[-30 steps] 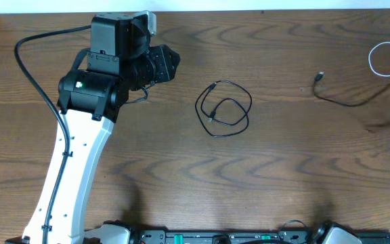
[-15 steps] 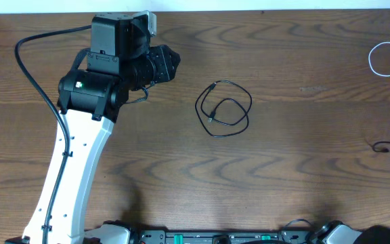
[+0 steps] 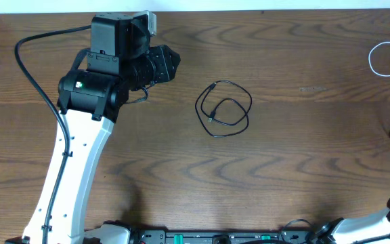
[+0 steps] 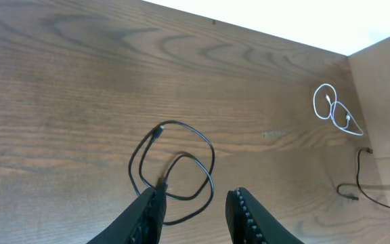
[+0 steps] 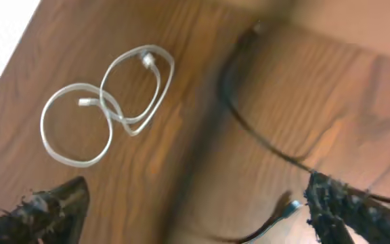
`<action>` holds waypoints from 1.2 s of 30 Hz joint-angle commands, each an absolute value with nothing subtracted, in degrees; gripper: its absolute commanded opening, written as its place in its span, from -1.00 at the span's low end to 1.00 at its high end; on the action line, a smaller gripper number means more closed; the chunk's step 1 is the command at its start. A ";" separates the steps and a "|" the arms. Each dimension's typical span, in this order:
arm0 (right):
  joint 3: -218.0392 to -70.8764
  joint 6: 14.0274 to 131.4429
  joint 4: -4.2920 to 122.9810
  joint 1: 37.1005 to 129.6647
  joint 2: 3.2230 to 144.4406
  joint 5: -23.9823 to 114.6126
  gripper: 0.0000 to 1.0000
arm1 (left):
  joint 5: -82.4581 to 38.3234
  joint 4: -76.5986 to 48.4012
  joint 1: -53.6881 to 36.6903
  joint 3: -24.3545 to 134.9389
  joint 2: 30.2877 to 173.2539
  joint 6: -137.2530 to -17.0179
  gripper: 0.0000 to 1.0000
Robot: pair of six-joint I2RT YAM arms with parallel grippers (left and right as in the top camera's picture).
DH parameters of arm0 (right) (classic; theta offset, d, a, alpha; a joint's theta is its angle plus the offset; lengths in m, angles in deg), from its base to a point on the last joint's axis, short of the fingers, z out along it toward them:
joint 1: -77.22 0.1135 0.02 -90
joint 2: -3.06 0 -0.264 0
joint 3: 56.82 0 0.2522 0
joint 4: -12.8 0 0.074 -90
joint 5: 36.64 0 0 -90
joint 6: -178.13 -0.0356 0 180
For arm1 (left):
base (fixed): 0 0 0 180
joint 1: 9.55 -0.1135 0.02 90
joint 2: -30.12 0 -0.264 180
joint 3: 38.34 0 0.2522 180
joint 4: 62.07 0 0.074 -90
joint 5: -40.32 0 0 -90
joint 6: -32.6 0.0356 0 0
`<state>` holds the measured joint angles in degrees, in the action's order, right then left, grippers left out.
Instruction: Untangle cables
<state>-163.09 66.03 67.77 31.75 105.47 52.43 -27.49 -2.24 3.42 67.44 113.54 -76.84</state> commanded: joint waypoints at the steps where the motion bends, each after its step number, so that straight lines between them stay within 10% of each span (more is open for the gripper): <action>1: -163.70 65.87 67.68 31.44 104.49 46.42 0.99 | -27.16 -2.29 3.66 68.38 113.39 -76.05 -0.31; 17: -163.77 67.45 65.30 33.47 96.79 18.92 0.99 | -27.18 -2.26 3.66 68.38 113.48 -76.05 -0.31; 36: -163.53 84.58 81.30 71.53 107.44 21.04 0.83 | -29.24 -1.02 3.27 68.28 117.72 -72.01 -0.28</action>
<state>-163.37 82.20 80.73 66.91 104.55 19.05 -27.75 -1.10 3.42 67.44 118.04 -73.82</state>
